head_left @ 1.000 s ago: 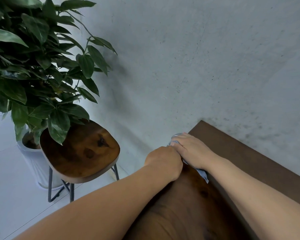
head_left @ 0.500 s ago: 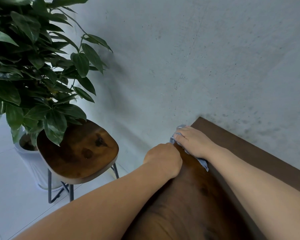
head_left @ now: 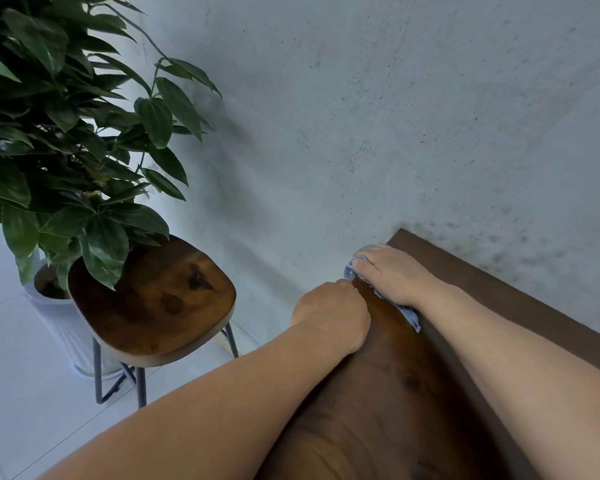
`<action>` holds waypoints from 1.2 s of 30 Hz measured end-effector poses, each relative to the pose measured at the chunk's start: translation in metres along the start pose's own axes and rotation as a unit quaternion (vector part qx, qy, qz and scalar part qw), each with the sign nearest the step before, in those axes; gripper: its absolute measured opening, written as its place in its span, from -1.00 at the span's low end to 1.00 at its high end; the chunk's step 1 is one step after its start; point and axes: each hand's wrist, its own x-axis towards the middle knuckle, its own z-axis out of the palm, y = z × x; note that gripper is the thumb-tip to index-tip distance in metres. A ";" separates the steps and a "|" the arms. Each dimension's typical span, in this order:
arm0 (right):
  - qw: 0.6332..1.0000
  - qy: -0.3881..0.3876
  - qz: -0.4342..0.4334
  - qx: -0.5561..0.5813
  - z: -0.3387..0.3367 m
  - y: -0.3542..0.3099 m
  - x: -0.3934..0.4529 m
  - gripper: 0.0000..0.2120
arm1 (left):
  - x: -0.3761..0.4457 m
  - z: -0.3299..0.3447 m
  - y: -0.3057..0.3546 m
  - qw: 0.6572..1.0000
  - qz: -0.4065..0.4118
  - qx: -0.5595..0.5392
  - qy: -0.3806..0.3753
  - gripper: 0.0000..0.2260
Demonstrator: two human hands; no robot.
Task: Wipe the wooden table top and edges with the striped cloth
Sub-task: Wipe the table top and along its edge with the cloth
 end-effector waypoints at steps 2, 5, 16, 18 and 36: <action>1.000 0.003 -0.004 0.002 0.003 -0.003 -0.002 -0.63 | 0.001 0.000 0.000 1.000 -0.004 -0.002 0.002 -0.72; 0.999 0.006 -0.039 0.015 0.007 -0.006 -0.009 -0.65 | 0.005 0.003 0.000 1.000 0.009 0.020 -0.008 -0.71; 1.000 -0.005 0.009 0.002 -0.005 0.016 0.009 -0.64 | 0.010 0.002 0.003 1.000 0.008 0.000 -0.003 -0.72; 1.000 -0.003 0.020 0.005 -0.005 0.015 0.012 -0.63 | 0.011 0.002 0.002 1.000 0.005 -0.006 -0.002 -0.72; 0.999 0.000 0.034 -0.001 -0.005 0.030 0.024 -0.62 | 0.031 0.002 0.013 0.999 0.006 -0.029 -0.024 -0.72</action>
